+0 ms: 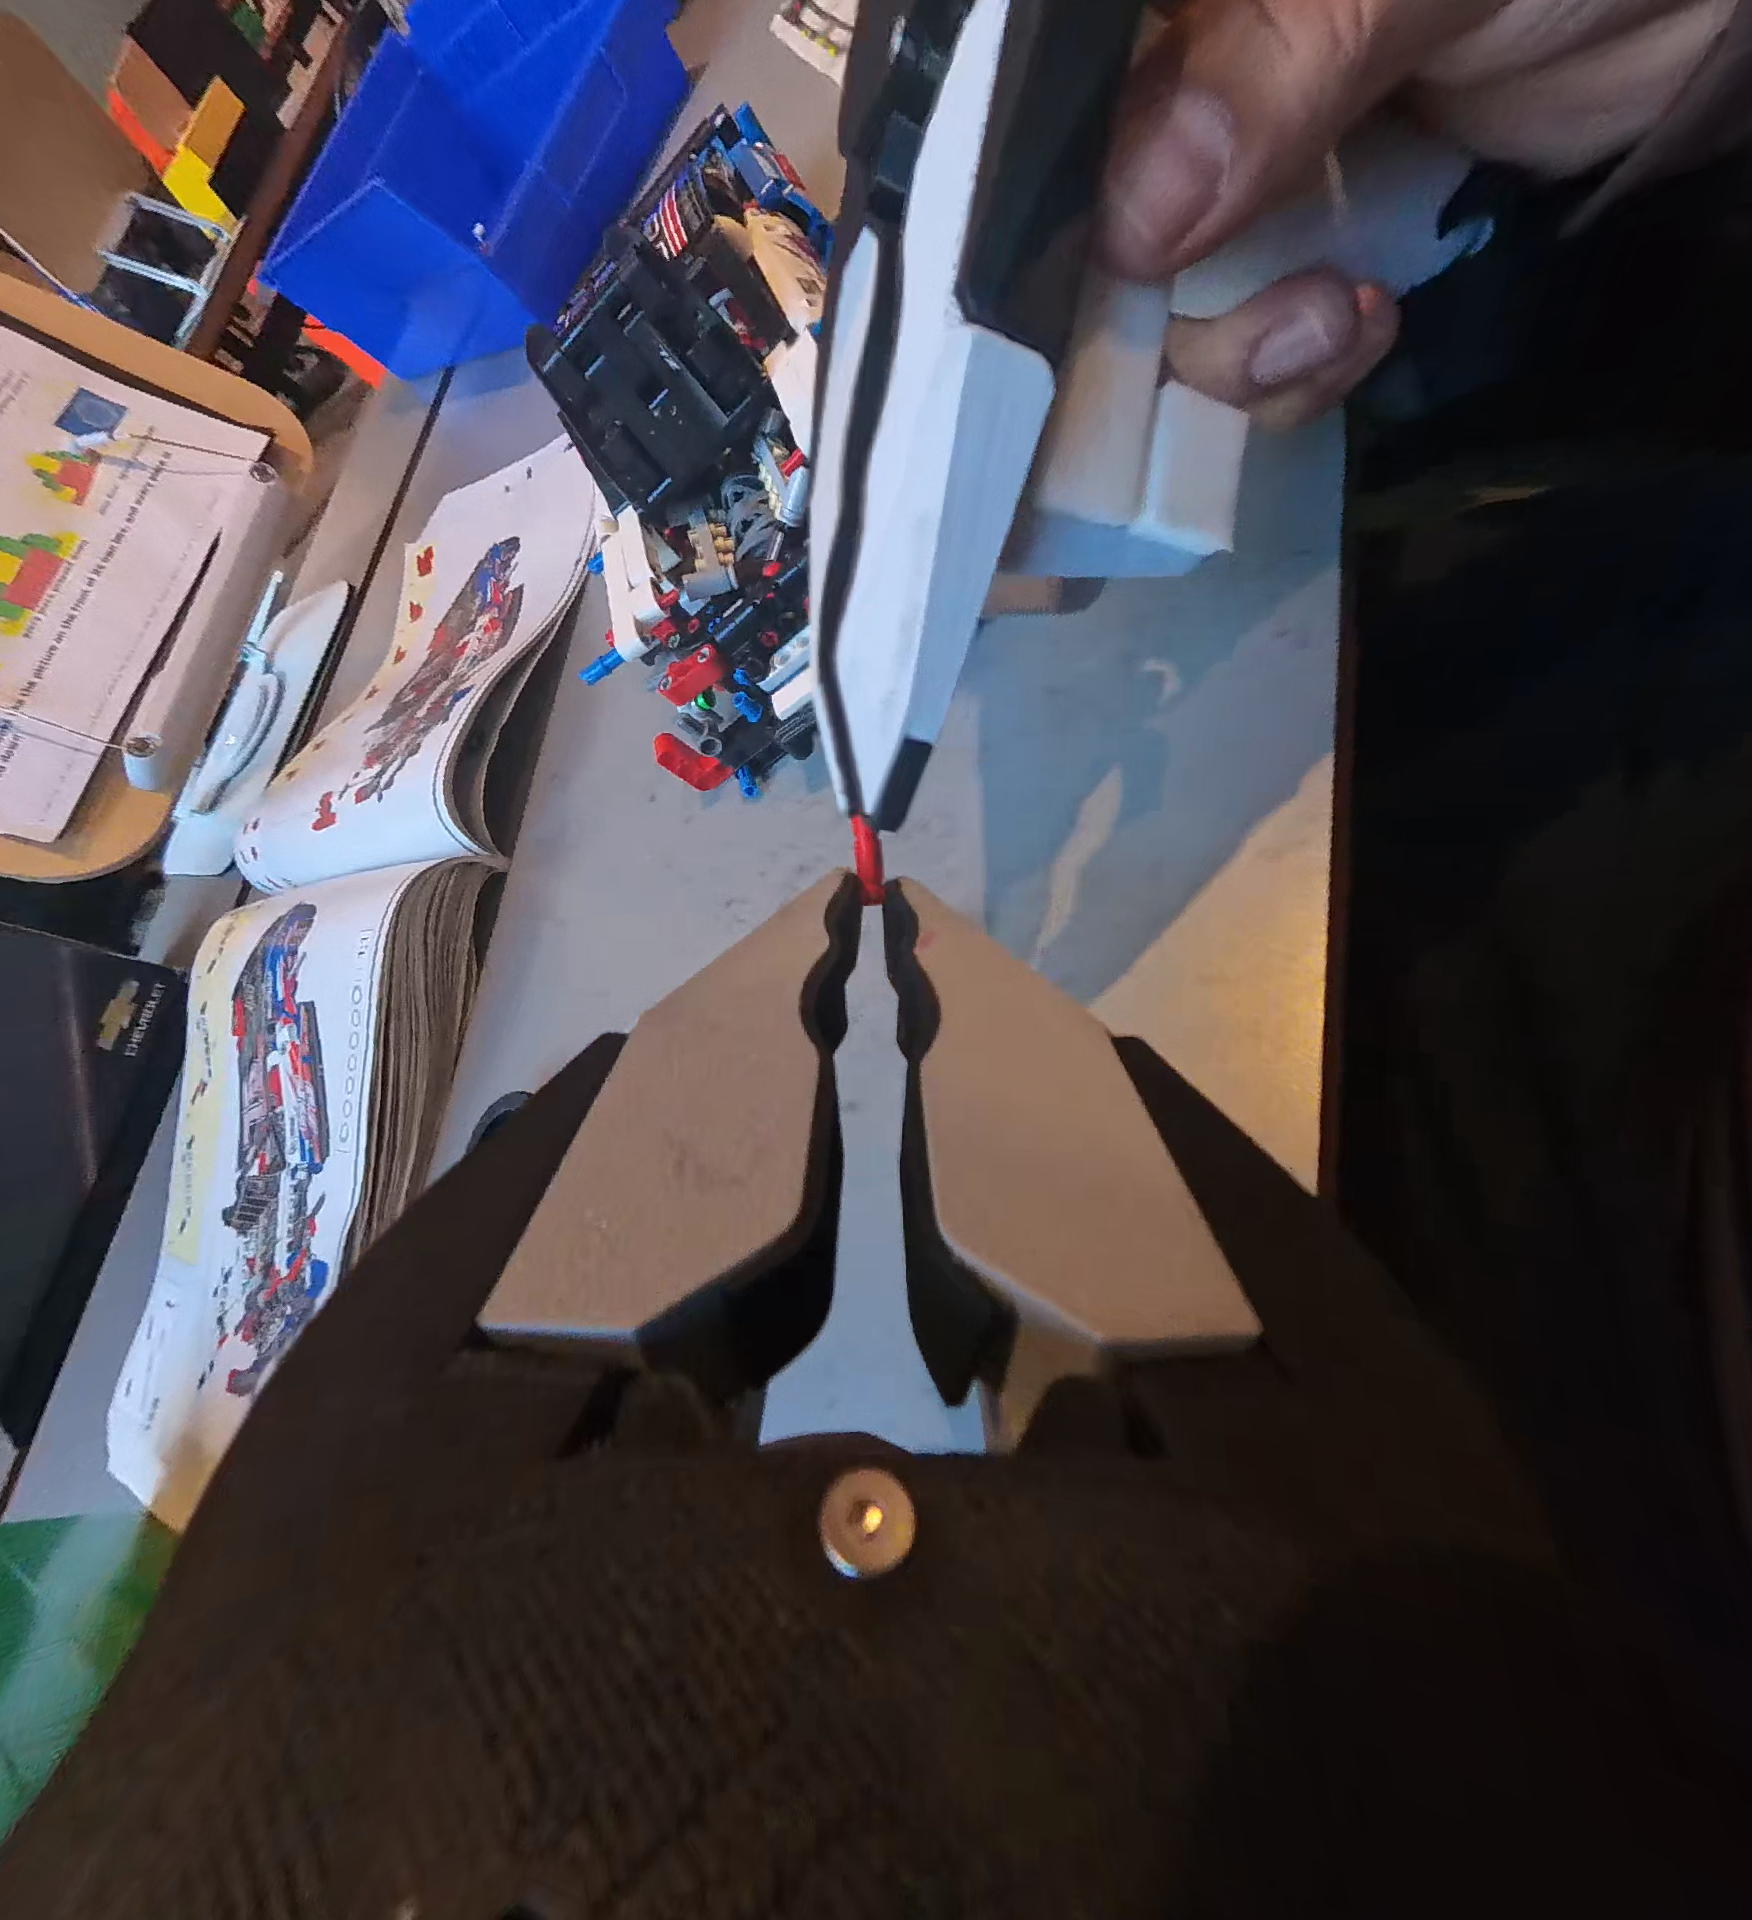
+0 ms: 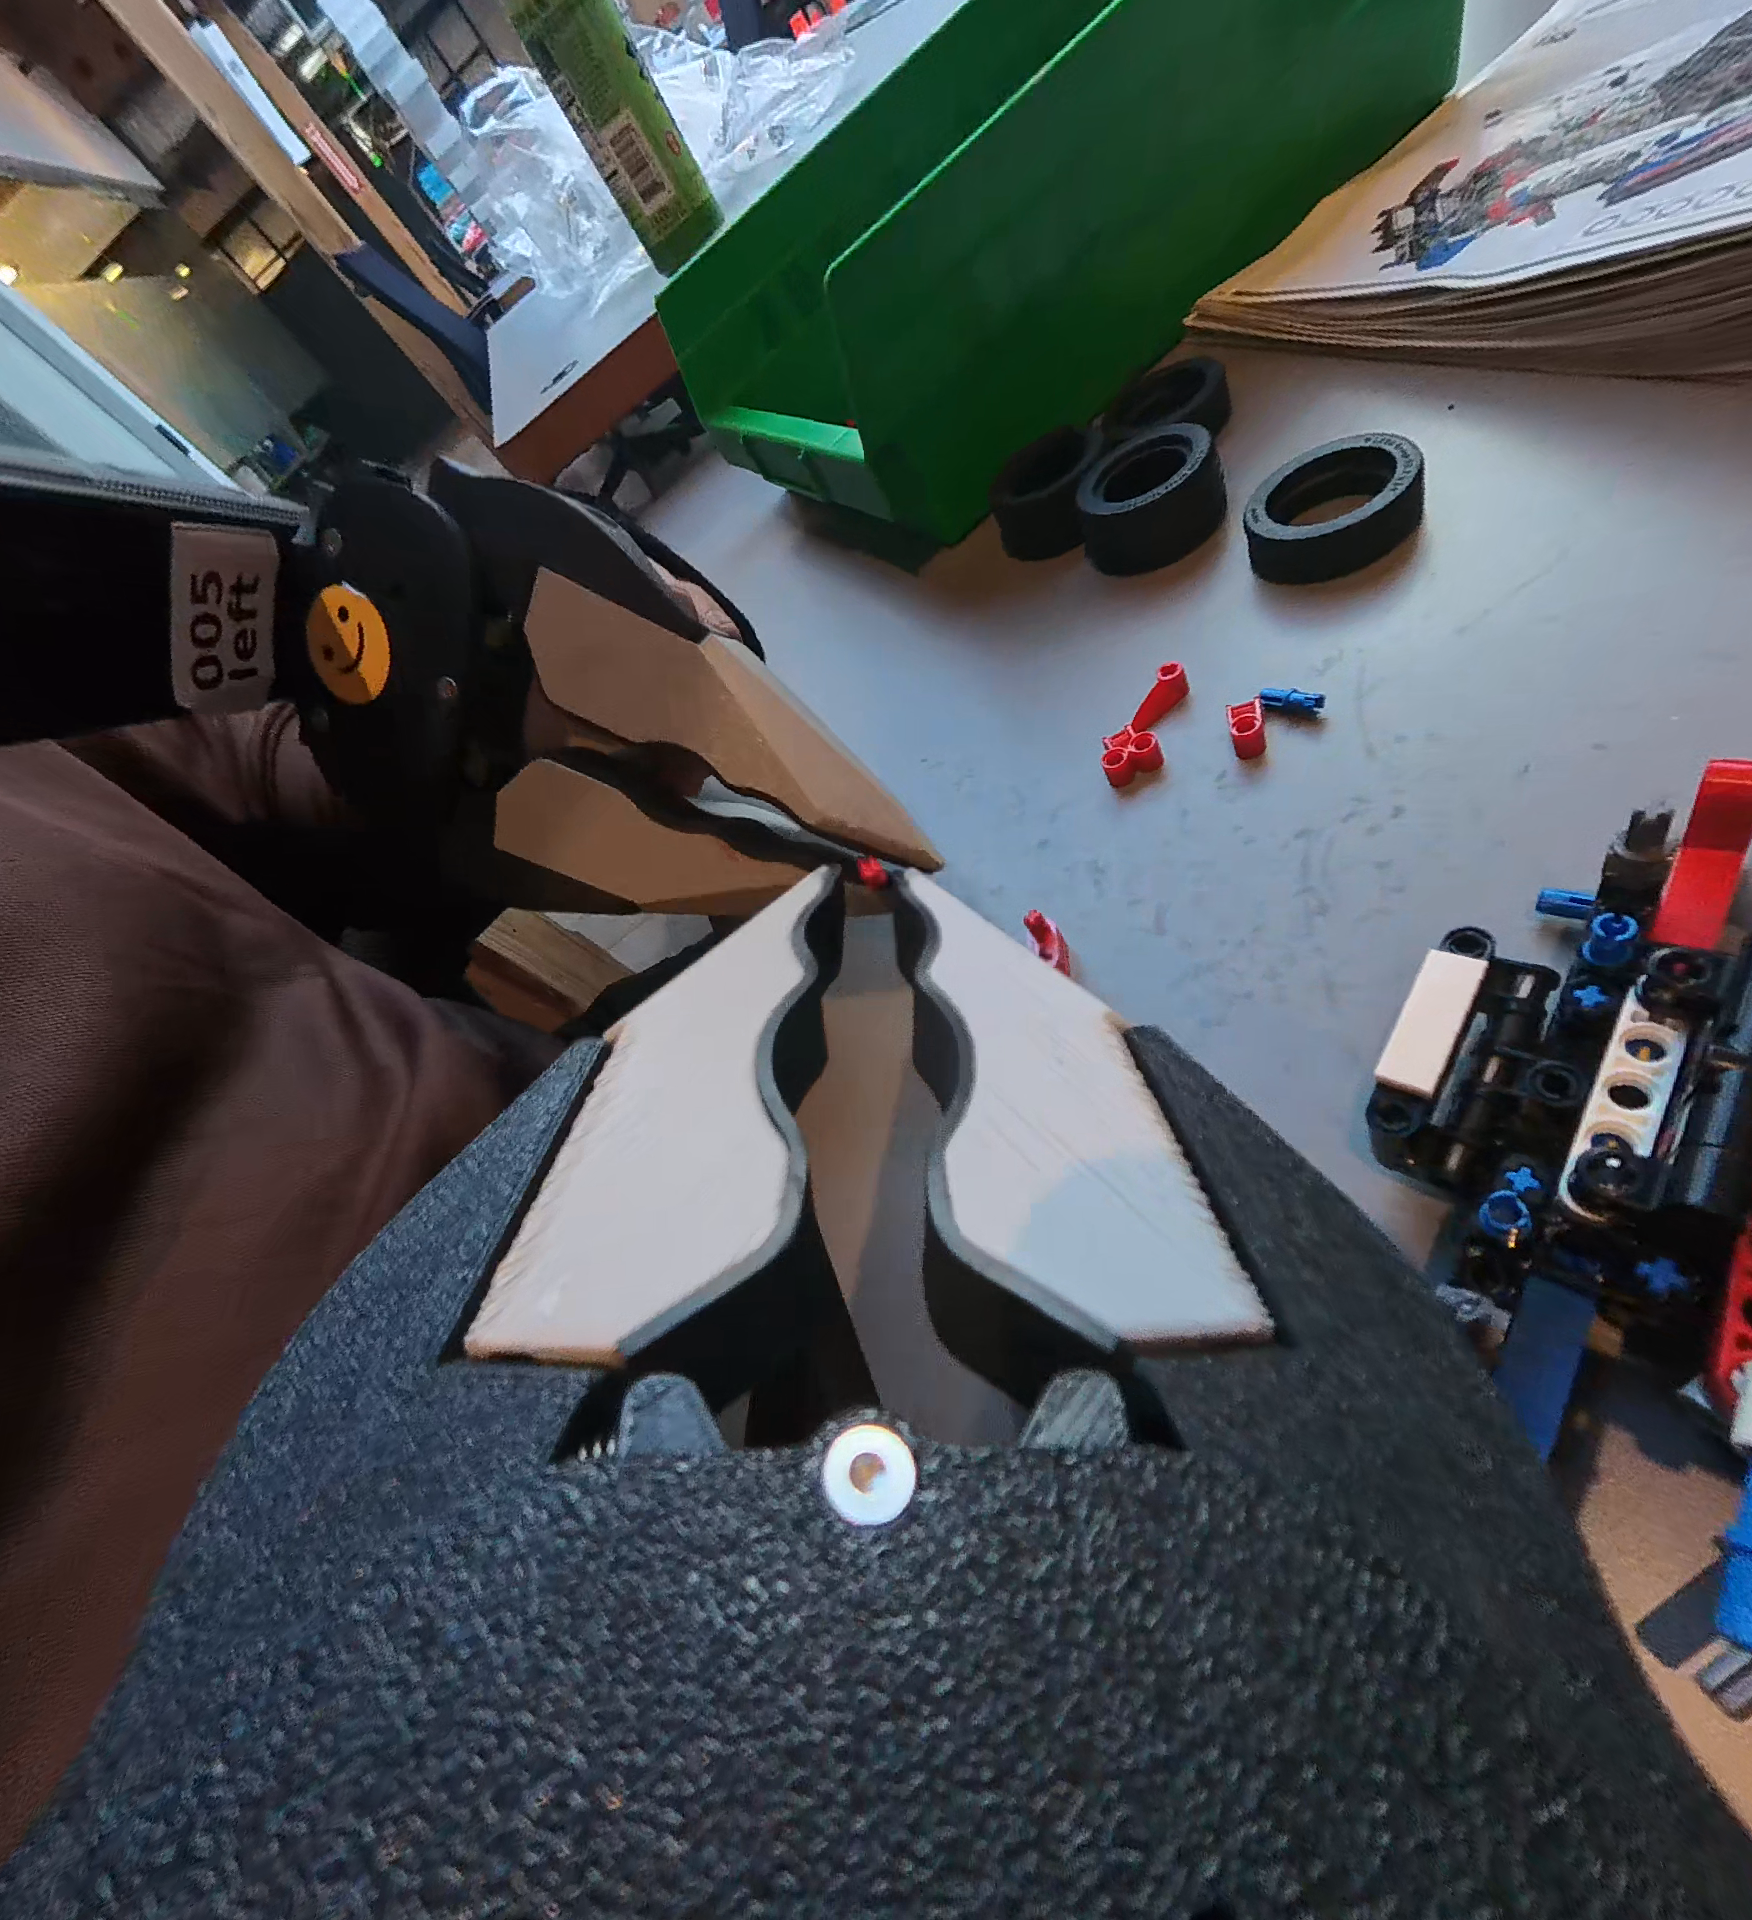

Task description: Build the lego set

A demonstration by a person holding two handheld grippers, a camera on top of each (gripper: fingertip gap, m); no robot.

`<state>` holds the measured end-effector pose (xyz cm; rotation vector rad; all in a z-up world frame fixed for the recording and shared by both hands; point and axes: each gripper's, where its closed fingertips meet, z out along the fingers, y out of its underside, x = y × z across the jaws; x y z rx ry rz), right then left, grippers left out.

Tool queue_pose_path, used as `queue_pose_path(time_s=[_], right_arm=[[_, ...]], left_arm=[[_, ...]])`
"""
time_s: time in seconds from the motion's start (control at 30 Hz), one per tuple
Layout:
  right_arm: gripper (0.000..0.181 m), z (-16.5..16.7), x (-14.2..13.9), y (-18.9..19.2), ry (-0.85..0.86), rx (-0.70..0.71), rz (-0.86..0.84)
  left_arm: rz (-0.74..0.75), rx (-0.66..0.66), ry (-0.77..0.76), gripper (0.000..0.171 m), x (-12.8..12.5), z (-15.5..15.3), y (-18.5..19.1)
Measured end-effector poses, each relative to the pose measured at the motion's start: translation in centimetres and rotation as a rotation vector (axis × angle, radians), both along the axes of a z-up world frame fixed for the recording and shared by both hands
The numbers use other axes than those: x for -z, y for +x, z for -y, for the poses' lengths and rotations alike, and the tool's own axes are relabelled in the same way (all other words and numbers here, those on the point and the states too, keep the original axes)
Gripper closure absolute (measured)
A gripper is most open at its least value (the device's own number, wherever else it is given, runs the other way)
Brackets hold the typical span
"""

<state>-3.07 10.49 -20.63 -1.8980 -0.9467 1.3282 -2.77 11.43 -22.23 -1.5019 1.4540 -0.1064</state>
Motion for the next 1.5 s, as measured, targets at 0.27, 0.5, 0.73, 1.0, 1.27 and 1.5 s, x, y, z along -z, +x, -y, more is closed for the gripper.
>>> queue_pose_path(time_s=[0.27,0.5,0.73,1.0,1.27,1.5], right_arm=[[0.177,0.0,0.0,-0.3,0.030,0.002,0.017],[0.177,-0.1,-0.1,-0.3,0.031,0.006,0.015],[0.177,-0.1,0.2,-0.4,0.019,0.009,0.026],[0.177,-0.2,1.4,-0.2,0.077,0.014,0.126],[0.177,-1.2,2.5,0.6,0.163,-0.031,0.364],[0.177,-1.6,4.5,0.4,0.229,-0.105,0.587]], left_arm=[[-0.009,-0.015,0.063,0.171,-0.4,-0.1,0.1],[-0.012,-0.028,0.083,0.171,-0.6,-0.2,0.2],[-0.065,-0.035,0.143,0.171,-0.3,-0.3,0.0],[-0.086,-0.008,0.017,0.156,1.4,-0.1,-0.4],[-0.056,0.129,-0.425,0.146,3.6,-1.4,-2.3],[-0.130,0.257,-0.457,0.166,4.6,-1.2,-0.4]])
